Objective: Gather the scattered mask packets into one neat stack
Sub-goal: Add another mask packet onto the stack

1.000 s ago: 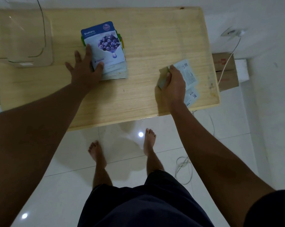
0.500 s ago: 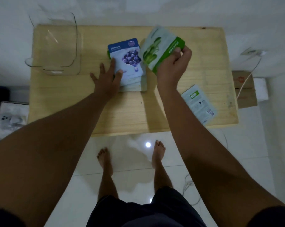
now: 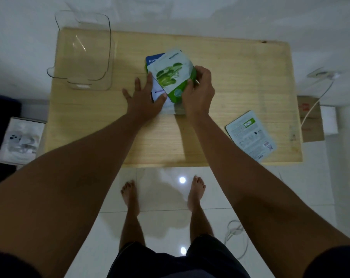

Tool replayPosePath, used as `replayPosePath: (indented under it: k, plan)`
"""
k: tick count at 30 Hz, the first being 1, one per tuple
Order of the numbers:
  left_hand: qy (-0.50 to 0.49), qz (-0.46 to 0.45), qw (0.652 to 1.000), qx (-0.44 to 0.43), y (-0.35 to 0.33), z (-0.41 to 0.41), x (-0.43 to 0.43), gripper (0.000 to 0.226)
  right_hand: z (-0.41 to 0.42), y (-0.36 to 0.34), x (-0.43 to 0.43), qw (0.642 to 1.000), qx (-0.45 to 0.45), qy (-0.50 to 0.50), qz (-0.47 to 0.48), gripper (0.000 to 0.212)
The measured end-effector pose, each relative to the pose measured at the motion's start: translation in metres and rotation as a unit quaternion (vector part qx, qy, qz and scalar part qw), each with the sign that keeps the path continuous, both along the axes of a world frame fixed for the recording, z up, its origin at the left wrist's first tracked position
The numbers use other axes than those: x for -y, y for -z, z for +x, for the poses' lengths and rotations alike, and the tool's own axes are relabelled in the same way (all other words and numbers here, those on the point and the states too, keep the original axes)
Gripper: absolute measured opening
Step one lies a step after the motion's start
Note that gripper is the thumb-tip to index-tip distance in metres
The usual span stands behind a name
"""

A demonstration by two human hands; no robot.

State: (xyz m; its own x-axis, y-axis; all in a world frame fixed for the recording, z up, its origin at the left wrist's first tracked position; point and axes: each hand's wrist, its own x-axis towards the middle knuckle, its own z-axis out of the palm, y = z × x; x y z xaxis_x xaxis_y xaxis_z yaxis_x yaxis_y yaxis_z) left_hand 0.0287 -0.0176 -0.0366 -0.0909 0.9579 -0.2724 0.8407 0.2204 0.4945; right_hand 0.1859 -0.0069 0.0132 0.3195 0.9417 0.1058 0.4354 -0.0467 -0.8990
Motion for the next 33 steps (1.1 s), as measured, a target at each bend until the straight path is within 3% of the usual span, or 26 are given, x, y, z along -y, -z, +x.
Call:
replayPosePath:
  k: [6, 10, 14, 19, 21, 25, 33]
  plan:
    - [-0.014, 0.001, 0.999, 0.042, -0.008, 0.002, 0.000, 0.075, 0.019, -0.015, -0.034, 0.999, 0.010, 0.011, 0.042, 0.034]
    - [-0.028, 0.006, 0.996, 0.082, -0.015, 0.003, 0.003, 0.073, 0.036, -0.034, -0.066, 0.987, 0.104, -0.122, 0.006, 0.040]
    - [-0.029, 0.010, 0.997, 0.066, -0.016, 0.005, 0.003, 0.072, 0.015, -0.044, -0.082, 0.932, 0.261, -0.234, -0.092, 0.043]
    - [-0.032, 0.035, 0.992, 0.117, -0.012, 0.002, 0.006, 0.077, -0.015, -0.035, -0.088, 0.905, 0.288, -0.312, -0.041, 0.049]
    - [-0.025, 0.031, 0.993, 0.108, -0.011, 0.002, 0.004, 0.081, -0.018, -0.029, -0.090, 0.888, 0.323, -0.318, -0.080, 0.054]
    - [-0.009, 0.033, 0.995, 0.094, -0.011, 0.003, 0.004, 0.079, -0.016, -0.013, -0.070, 0.817, 0.447, -0.327, -0.162, 0.075]
    - [0.008, 0.019, 0.999, 0.041, -0.009, 0.003, 0.004, 0.065, -0.015, 0.016, -0.047, 0.828, 0.424, -0.338, -0.140, 0.068]
